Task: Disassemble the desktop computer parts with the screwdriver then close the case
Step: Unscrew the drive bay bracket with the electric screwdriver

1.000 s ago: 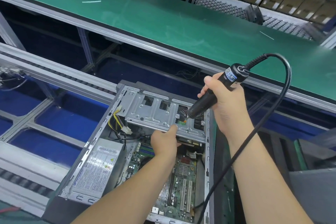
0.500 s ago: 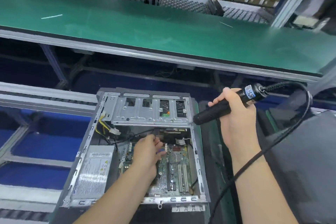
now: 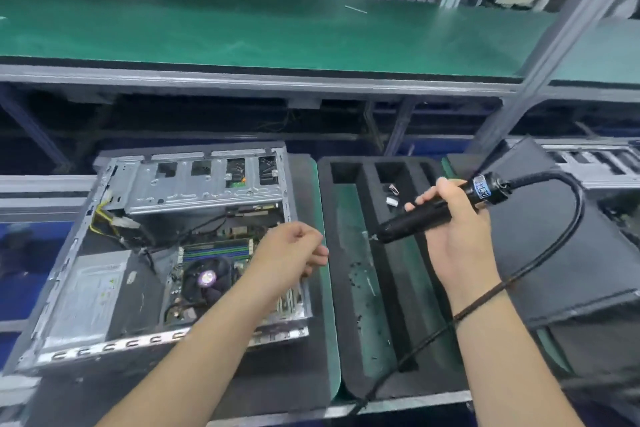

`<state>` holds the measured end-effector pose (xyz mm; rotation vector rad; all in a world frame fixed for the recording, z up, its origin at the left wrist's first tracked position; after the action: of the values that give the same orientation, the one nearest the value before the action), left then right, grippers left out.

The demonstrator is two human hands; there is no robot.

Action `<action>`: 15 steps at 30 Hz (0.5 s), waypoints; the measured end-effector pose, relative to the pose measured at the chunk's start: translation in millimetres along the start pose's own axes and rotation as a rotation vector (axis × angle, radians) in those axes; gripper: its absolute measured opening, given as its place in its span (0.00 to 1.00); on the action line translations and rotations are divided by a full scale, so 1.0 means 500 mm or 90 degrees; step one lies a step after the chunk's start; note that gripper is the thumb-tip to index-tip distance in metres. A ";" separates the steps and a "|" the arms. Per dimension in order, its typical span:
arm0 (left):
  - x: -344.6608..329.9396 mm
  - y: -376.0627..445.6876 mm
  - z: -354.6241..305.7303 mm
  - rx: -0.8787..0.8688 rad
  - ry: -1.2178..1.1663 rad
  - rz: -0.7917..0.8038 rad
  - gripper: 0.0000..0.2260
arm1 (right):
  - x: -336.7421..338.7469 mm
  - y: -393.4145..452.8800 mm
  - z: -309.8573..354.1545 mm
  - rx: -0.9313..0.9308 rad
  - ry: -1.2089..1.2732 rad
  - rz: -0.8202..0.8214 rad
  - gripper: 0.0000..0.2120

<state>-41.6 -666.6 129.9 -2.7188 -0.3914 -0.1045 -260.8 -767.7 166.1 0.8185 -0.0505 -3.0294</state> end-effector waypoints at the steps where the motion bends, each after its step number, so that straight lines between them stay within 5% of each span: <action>1: -0.021 -0.004 -0.001 -0.040 0.091 -0.012 0.06 | 0.025 0.004 -0.006 -0.013 0.002 0.006 0.07; 4: -0.113 -0.018 0.018 -0.139 0.401 -0.003 0.06 | 0.093 0.012 -0.020 -0.069 0.005 0.046 0.07; 8: -0.253 0.007 0.102 -0.060 0.663 0.135 0.05 | 0.175 0.019 -0.046 -0.127 -0.003 0.078 0.08; 15: -0.405 0.090 0.248 0.128 0.751 0.184 0.09 | 0.254 0.018 -0.080 -0.195 -0.010 0.100 0.10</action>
<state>-220.3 -710.1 -26.4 -2.0158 0.3190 -1.3777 -350.2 -779.1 67.8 0.7267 0.3241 -2.7976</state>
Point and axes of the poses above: each hand's wrist, its own y-axis towards the middle knuckle, its own x-axis out of the back of the hand, z = x × y, the point moved 1 cm from there along y, towards the middle knuckle
